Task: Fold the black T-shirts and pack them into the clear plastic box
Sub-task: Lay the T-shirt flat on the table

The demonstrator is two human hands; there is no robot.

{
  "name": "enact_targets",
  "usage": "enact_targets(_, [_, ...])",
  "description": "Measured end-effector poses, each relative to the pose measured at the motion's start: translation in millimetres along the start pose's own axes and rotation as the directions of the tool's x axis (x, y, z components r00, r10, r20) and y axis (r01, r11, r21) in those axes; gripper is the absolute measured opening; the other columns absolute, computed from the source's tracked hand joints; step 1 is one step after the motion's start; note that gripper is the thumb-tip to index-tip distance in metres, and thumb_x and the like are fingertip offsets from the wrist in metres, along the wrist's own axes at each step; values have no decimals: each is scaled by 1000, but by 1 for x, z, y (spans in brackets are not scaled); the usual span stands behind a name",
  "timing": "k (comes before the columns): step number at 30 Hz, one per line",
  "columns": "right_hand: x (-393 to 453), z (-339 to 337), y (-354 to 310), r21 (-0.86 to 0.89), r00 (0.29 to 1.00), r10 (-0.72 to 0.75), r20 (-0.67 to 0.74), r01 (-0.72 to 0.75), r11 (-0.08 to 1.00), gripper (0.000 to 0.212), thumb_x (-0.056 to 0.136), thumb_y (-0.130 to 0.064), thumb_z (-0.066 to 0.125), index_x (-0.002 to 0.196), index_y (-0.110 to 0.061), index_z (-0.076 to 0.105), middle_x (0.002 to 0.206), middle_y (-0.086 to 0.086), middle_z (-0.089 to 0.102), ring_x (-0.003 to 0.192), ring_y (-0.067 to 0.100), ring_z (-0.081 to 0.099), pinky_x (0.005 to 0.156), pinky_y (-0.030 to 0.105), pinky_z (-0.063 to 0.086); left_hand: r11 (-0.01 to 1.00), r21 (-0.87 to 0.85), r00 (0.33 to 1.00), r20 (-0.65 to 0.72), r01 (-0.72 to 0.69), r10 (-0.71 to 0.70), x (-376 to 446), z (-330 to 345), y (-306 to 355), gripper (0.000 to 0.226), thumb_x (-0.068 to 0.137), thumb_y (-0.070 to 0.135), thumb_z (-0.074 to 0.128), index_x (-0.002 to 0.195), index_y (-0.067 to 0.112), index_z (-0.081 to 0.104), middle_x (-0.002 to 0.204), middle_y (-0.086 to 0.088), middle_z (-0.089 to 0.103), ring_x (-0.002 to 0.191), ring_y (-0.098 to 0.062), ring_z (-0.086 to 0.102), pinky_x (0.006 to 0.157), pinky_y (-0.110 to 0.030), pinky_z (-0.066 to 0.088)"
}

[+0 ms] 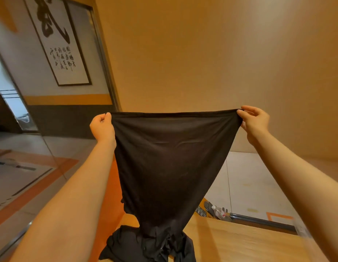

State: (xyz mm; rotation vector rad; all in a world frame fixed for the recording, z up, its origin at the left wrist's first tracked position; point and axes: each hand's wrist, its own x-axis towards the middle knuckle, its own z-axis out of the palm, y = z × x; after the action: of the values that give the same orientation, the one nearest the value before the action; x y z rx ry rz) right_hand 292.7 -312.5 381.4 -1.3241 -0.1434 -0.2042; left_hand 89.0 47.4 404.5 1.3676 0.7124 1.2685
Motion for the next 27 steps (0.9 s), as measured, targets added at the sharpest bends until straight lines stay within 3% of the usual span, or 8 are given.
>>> enact_targets(8, [44,-64,-22,4,993,-35,-112,36,999,21,88,-8,70,108,-13,67,111,8,66,104,22,65,81,28,56,997,-83,995,101,6,2,-14,96,16,23,96,18,56,73,17,53,68,6,48,62,-4,46,65,-15,42])
enact_targets(14, [86,-101,-14,-37,982,-23,-186,17,999,22,88,-9,71,109,-15,67,112,6,66,104,20,65,83,28,56,997,-65,978,205,50,-36,-24,164,1,17,96,18,56,80,12,56,71,8,50,65,-2,47,57,-10,39])
enact_targets(17, [112,-117,-7,-46,977,-9,-213,-1,999,23,88,-8,70,110,-13,67,114,8,65,105,21,65,83,27,56,992,-56,971,217,111,-97,-23,203,-20,13,96,18,57,86,9,58,73,7,52,67,-5,48,62,-15,41])
enact_targets(27, [160,-157,1,-20,971,10,-240,-15,1000,24,91,-9,67,115,-10,65,110,6,67,102,17,67,86,29,58,975,-76,936,305,210,-178,-39,278,-42,24,94,23,58,71,19,53,69,4,48,67,-13,44,62,-28,40])
